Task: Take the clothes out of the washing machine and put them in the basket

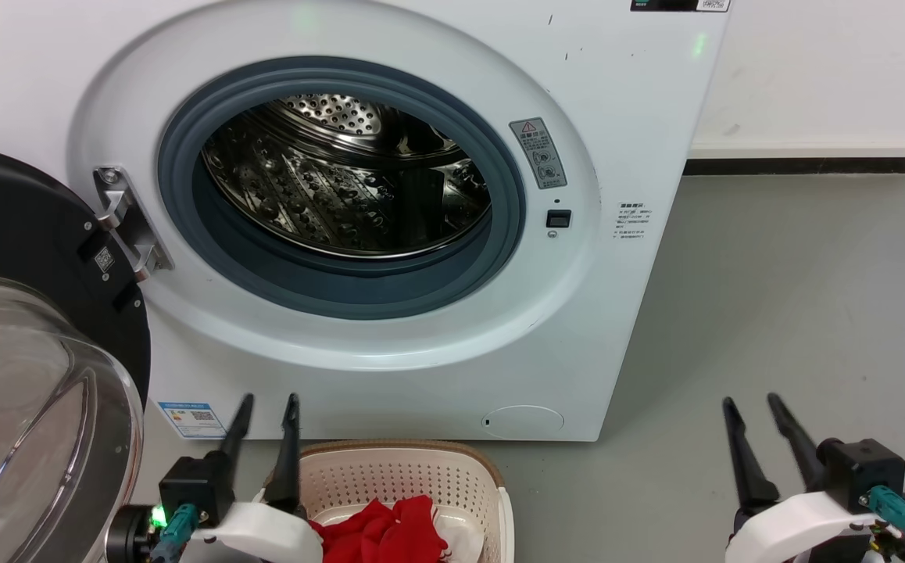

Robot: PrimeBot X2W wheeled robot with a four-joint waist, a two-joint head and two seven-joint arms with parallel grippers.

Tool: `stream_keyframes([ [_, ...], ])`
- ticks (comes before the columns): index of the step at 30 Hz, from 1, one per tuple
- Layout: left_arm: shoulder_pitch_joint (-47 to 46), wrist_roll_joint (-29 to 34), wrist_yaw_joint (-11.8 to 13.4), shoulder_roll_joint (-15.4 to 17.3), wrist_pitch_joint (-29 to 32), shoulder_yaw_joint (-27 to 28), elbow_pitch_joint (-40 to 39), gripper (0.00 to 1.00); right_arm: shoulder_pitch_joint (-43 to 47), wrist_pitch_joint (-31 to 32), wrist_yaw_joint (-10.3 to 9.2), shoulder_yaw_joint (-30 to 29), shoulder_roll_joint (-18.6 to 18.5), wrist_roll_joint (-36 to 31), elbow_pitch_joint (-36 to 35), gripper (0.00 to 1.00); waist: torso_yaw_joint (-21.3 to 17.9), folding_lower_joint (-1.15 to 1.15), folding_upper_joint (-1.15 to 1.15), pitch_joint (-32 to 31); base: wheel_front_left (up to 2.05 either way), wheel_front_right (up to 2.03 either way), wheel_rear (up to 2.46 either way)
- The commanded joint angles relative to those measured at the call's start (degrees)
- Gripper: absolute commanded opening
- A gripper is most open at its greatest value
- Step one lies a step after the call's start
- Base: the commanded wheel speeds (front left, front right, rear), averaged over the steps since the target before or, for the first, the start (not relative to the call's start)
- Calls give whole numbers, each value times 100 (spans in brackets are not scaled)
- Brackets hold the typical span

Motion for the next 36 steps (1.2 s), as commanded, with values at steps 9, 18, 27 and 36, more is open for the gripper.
stream_keyframes([
  [9,-123,-1043,-40,-4,339,175,71,0,-127,171,0,-83,-1,1103,111,0,6,0,0,5,0,0,0],
  [18,-118,-1910,-74,-9,504,200,11,0,-196,284,-1,-121,-1,1982,161,0,11,0,0,10,0,0,0],
  [27,-156,-2965,-114,-15,750,278,-14,0,-295,432,-1,-180,-2,3066,243,0,18,0,0,17,0,0,0],
  [36,-199,-3815,-145,-19,962,350,-20,0,-383,553,-1,-230,-3,3943,314,0,24,0,0,23,0,0,0],
])
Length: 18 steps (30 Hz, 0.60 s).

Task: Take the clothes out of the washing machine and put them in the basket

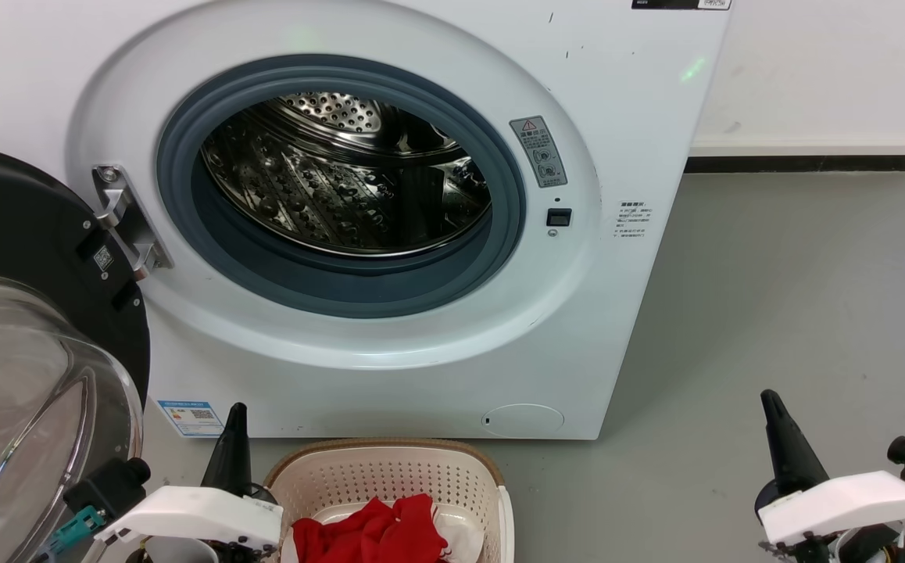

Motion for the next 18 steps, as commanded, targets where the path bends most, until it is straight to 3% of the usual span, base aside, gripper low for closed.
stream_keyframes([
  [1,-171,-163,-23,11,42,30,-86,0,-181,14,0,-24,-9,185,-47,0,1,0,0,1,0,0,0],
  [18,-225,-1408,-71,4,352,144,-92,0,-295,198,0,-99,-10,1470,62,0,12,0,0,11,0,0,0],
])
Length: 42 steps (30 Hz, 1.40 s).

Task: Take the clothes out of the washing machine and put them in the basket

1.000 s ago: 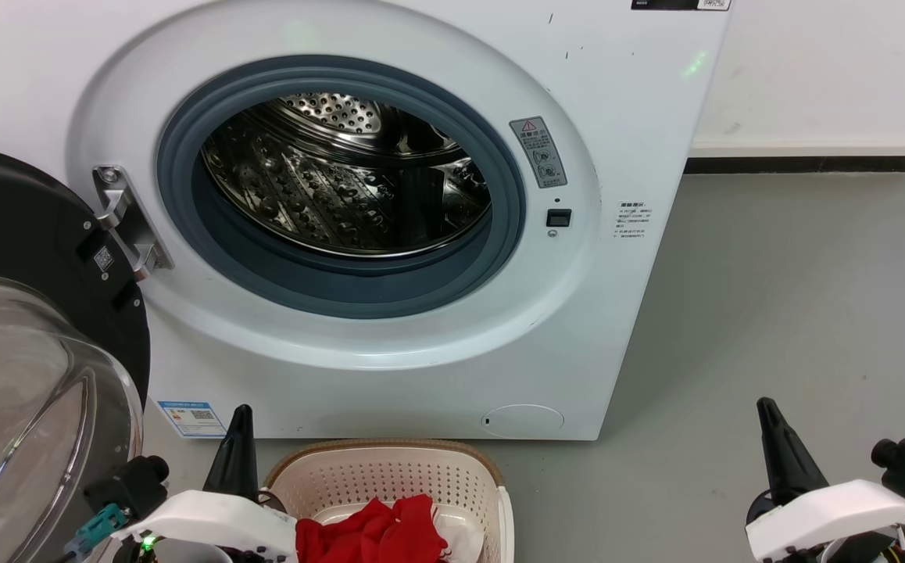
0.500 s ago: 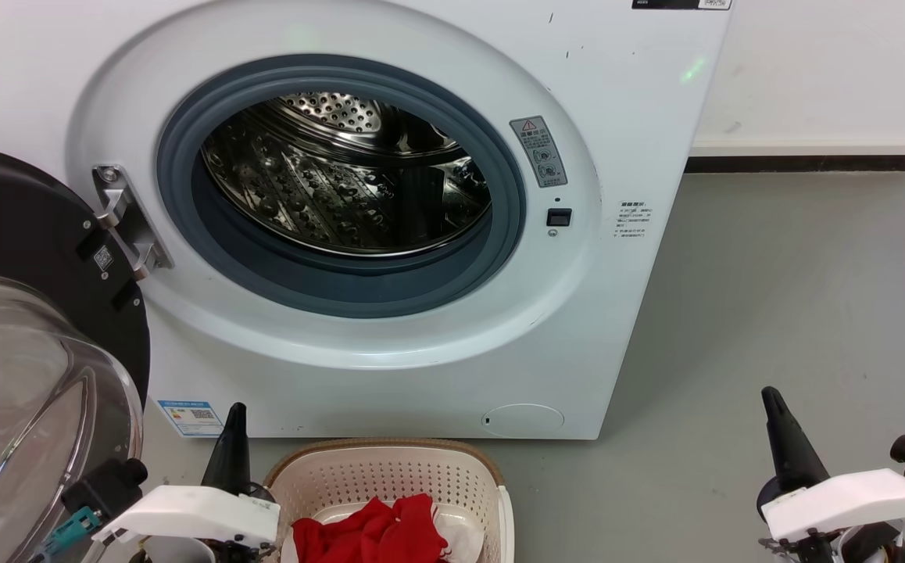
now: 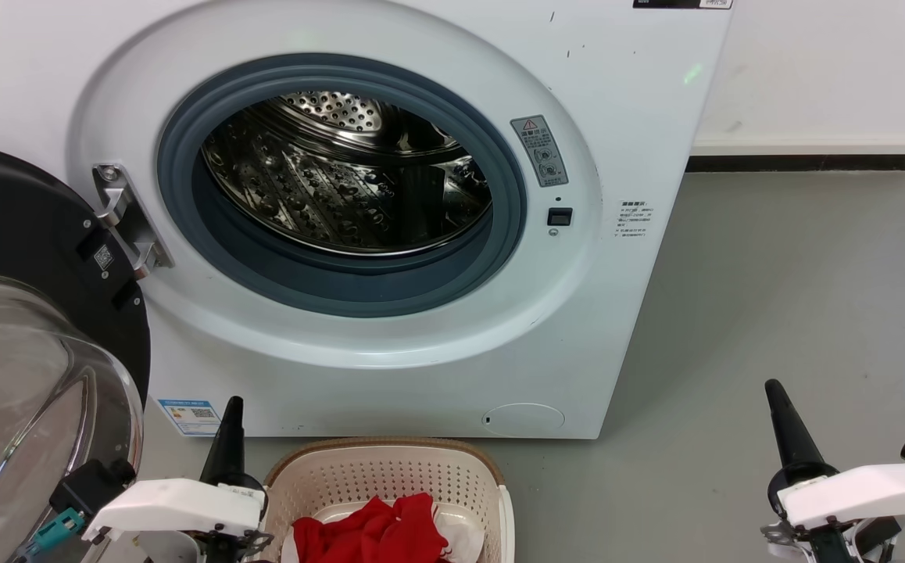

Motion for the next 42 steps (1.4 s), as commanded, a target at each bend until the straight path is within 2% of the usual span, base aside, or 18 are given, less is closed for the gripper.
stream_keyframes([
  [1,-134,-152,-25,9,29,31,-70,0,-136,22,0,-21,-11,172,-29,0,1,0,0,1,0,0,0],
  [29,-206,-1849,-95,-4,459,187,-76,0,-309,273,-1,-123,-13,1924,122,0,19,0,0,18,0,0,0],
  [42,-239,-2438,-115,-8,609,236,-71,0,-349,367,-1,-159,-14,2530,176,0,27,0,0,25,0,0,0],
])
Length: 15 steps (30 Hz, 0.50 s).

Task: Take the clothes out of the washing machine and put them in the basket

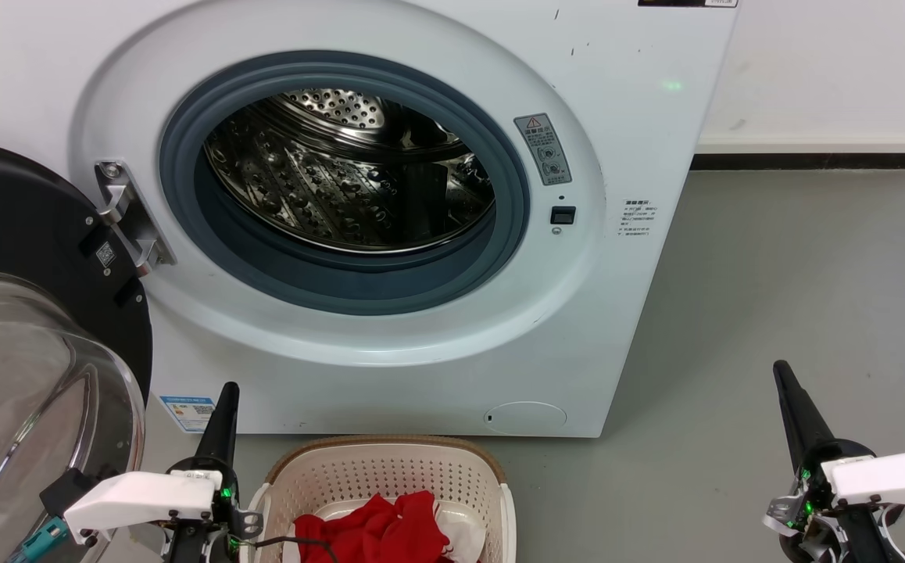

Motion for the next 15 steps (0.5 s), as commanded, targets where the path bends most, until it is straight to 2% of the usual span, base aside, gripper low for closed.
stream_keyframes([
  [1,-106,-82,-32,-1,29,15,-35,0,-97,33,-1,-16,-13,103,-1,0,1,0,0,0,0,0,0],
  [15,-119,-698,-56,-7,180,76,-34,0,-157,123,-2,-52,-14,735,57,0,10,0,0,9,0,0,0],
])
